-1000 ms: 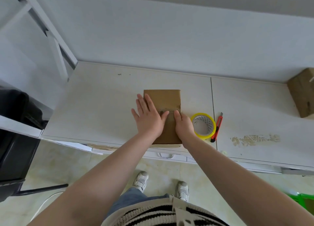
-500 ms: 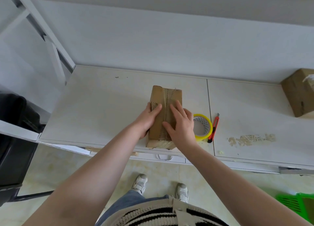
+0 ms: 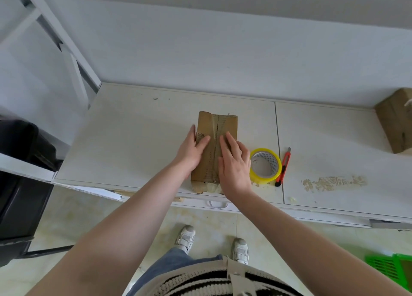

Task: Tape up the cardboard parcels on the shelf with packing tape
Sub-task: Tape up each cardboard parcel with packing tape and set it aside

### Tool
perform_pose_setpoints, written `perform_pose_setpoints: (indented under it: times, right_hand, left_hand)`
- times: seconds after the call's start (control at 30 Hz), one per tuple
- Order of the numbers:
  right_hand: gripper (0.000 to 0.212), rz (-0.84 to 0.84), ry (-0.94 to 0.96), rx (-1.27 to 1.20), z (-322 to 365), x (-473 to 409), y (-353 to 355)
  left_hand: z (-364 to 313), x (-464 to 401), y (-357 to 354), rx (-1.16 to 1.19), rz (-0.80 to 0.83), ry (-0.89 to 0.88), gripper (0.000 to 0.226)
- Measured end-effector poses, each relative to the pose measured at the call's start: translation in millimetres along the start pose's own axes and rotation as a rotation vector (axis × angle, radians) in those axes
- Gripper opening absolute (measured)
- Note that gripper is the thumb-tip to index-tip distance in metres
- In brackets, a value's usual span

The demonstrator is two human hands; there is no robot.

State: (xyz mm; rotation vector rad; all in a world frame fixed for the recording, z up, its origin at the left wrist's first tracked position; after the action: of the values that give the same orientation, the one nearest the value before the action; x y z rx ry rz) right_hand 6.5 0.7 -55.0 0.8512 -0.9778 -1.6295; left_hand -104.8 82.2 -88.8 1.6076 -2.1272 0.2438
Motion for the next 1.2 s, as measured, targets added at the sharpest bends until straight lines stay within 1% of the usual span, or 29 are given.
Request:
perform_pose_setpoints:
  times: [0.03,0.07,0.1,0.13,0.2,0.3,0.33,0.4,0.53,0.6,0.67,0.73,0.8,0.9,0.93,1.0,1.07,1.13,1.2]
  right_hand:
    - [0.063,0.003,0.000,0.002,0,0,0]
    - [0.062,0.004,0.002,0.005,-1,0,0]
    - [0.062,0.004,0.003,0.006,-1,1,0]
    - [0.061,0.005,0.004,0.004,-1,1,0]
    - [0.060,0.003,0.005,-0.002,-1,0,0]
    - [0.059,-0.010,0.003,-0.005,-1,1,0]
    - [0.059,-0.010,0.003,-0.009,-2,1,-1]
    - [0.059,-0.011,0.004,-0.008,-2,1,-1]
    - [0.059,-0.018,0.012,-0.012,-3,1,-1]
    - [0.060,-0.022,0.014,-0.013,-3,1,-1]
    - [0.060,-0.022,0.009,-0.017,-3,0,-1]
    - [0.061,-0.027,0.005,-0.018,-3,1,-1]
    - [0.061,-0.032,0.002,-0.020,-4,0,0]
    - [0.062,-0.038,0.004,-0.019,-4,0,0]
    - [0.062,-0.043,0.005,-0.014,-3,1,0]
    - [0.062,-0.045,0.005,-0.002,-2,1,0]
    - [0.061,-0.048,0.006,-0.001,-2,1,0]
    - [0.060,-0.049,0.008,0.000,-3,1,0]
    - [0.060,-0.046,0.008,0.012,-4,1,-1]
  left_hand:
    - [-6,1,2,-0.099,-0.048,-0.080,0.062]
    - [-14,3,2,-0.193,-0.100,-0.179,0.066]
    - [-23,8,2,-0.272,-0.150,-0.272,0.065]
    - [-29,11,1,-0.325,-0.190,-0.326,0.062]
    - [-38,19,2,-0.405,-0.275,-0.385,0.051]
    - [-47,30,-1,-0.502,-0.383,-0.469,0.018]
    - [-46,31,-2,-0.489,-0.400,-0.465,0.010]
    - [-41,27,-4,-0.417,-0.389,-0.418,0.002]
    - [-37,20,-2,-0.285,-0.316,-0.259,0.014]
    - [-33,10,0,-0.288,-0.242,-0.157,0.026]
    - [-30,1,2,-0.341,-0.157,-0.094,0.032]
    - [-30,-3,2,-0.378,-0.102,-0.063,0.030]
    - [-31,-3,1,-0.424,-0.079,-0.034,0.025]
    - [-32,-4,1,-0.401,-0.050,0.031,0.023]
    - [-34,-4,1,-0.440,-0.062,0.025,0.024]
    - [-49,2,0,-0.666,-0.137,-0.074,0.024]
    - [-65,13,-5,-0.802,-0.210,-0.169,0.019]
    - [-71,19,-10,-0.799,-0.240,-0.205,0.014]
    - [-69,19,-12,-0.718,-0.218,-0.200,0.014]
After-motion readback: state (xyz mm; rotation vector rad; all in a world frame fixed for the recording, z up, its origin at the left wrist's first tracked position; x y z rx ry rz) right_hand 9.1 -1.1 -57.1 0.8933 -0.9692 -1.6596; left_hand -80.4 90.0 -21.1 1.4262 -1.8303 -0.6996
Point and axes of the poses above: each hand's wrist, its own x-axis away from the middle knuckle, its own y-axis out of the back of the hand, z = x × y, the point moved 8 cm from there along -x, towards the middle knuckle, and after that the axes turned 8 degrees about x, right-handed, at the moved point
